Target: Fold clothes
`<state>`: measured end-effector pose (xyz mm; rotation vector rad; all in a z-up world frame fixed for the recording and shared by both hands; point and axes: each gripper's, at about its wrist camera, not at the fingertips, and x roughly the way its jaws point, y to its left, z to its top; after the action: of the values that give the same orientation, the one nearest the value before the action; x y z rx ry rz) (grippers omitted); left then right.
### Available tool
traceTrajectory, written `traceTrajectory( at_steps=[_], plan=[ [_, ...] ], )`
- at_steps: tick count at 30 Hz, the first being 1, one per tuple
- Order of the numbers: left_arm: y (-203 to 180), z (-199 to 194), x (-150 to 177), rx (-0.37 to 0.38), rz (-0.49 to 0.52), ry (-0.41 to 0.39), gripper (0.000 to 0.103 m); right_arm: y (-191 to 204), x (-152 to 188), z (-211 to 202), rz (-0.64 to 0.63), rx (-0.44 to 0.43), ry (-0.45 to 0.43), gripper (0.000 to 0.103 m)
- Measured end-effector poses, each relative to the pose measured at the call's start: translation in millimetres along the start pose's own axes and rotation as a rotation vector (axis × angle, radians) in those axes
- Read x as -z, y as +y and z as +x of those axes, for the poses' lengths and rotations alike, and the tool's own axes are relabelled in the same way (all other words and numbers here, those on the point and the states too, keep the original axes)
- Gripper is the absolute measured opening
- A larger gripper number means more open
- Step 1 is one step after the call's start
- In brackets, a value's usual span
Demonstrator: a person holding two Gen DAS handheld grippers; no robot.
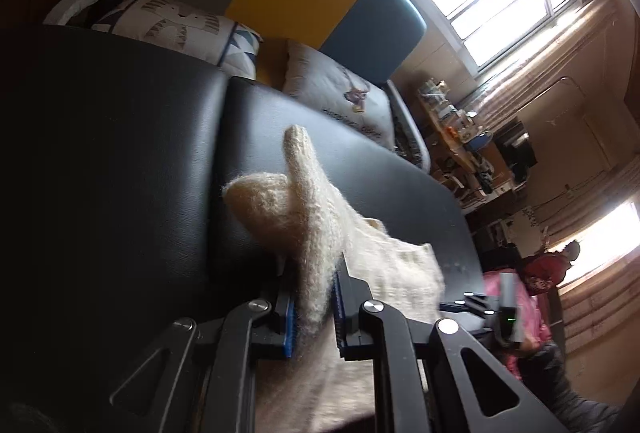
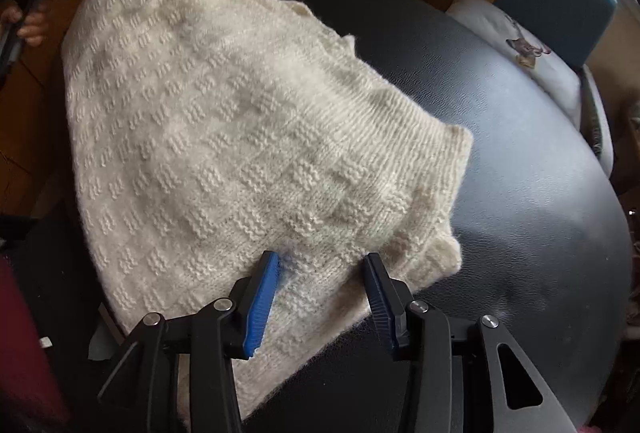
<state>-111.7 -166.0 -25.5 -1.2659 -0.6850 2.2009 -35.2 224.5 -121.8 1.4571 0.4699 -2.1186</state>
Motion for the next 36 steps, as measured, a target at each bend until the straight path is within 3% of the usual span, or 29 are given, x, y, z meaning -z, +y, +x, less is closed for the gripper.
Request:
traceTrajectory(
  at_steps=[4, 12, 18, 22, 29, 36],
  plan=[
    [-41, 5, 7, 0.078, -0.047, -0.009, 0.013, -13, 8, 3, 0.046, -0.053, -0.05, 0.045],
    [-124, 16, 20, 0.235, -0.142, -0.028, 0.013, -15, 32, -3, 0.135, -0.059, -0.163, 0.046],
    [-183, 72, 25, 0.169, -0.142, 0.009, 0.013, -18, 48, -9, 0.205, -0.073, -0.24, 0.046],
    [-202, 125, 43, 0.108, -0.138, 0.069, 0.013, -17, 52, -6, 0.26, -0.111, -0.298, 0.046],
    [-214, 190, 81, 0.021, -0.162, 0.161, 0.013, -10, 62, -6, 0.298, -0.142, -0.355, 0.046],
    [-212, 225, 100, -0.002, -0.228, 0.227, 0.015, -9, 68, -7, 0.314, -0.15, -0.383, 0.046]
  ],
)
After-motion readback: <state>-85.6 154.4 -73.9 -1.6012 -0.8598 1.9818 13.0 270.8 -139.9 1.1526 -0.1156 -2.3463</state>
